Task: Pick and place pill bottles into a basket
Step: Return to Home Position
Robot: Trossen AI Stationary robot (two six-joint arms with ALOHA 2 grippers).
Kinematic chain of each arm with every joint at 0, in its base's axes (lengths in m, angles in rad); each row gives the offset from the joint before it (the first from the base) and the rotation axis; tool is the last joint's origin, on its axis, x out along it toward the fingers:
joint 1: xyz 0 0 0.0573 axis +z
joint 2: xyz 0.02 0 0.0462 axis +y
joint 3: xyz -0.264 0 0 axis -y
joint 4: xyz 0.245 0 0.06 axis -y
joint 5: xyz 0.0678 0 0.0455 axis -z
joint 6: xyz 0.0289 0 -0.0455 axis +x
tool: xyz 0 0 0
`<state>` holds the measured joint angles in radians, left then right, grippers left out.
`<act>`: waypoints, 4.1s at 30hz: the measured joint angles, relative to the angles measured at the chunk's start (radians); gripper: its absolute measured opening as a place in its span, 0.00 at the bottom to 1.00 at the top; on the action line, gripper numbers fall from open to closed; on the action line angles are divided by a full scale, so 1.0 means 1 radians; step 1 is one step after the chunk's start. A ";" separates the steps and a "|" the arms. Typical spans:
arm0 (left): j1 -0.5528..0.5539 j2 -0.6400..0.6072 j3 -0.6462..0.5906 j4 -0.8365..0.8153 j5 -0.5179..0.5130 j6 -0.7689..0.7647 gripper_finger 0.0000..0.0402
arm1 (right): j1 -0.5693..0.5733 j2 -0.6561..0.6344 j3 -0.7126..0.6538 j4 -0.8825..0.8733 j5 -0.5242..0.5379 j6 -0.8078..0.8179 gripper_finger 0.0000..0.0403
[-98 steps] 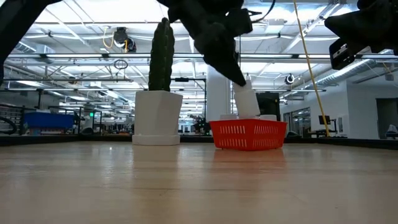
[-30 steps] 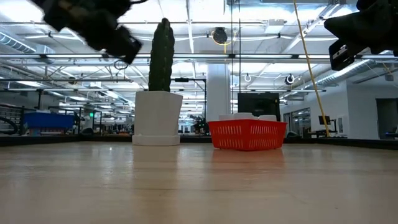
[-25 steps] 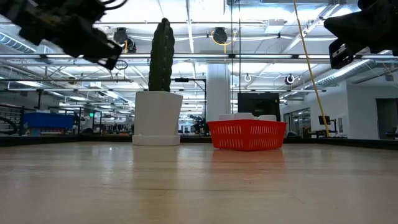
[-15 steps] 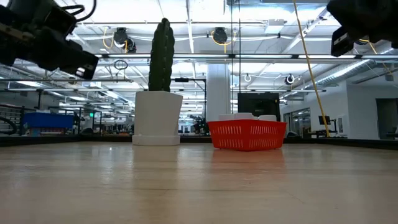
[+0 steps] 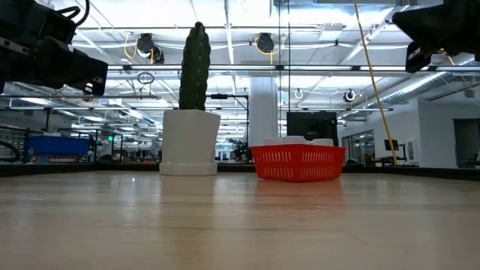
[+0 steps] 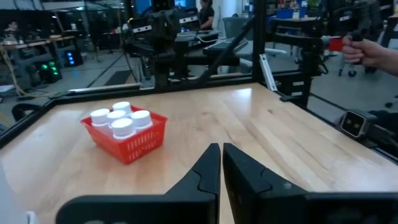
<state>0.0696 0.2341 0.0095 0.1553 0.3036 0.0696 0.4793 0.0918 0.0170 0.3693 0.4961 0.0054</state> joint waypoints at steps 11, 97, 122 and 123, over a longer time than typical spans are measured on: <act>0.000 0.001 0.000 0.001 -0.018 0.000 0.06 | -0.001 0.047 0.000 0.011 -0.024 0.056 0.01; 0.000 0.001 0.001 0.003 -0.018 0.000 0.06 | -0.008 0.053 0.000 -0.046 -0.026 -0.044 0.01; 0.000 0.001 0.001 0.003 -0.018 0.000 0.06 | -0.008 0.053 0.000 -0.046 -0.026 -0.044 0.01; 0.000 0.001 0.002 0.003 -0.018 0.000 0.06 | -0.008 0.053 0.000 -0.046 -0.026 -0.044 0.01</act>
<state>0.0697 0.2352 0.0112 0.1581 0.2859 0.0699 0.4710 0.1448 0.0170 0.3233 0.4702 -0.0387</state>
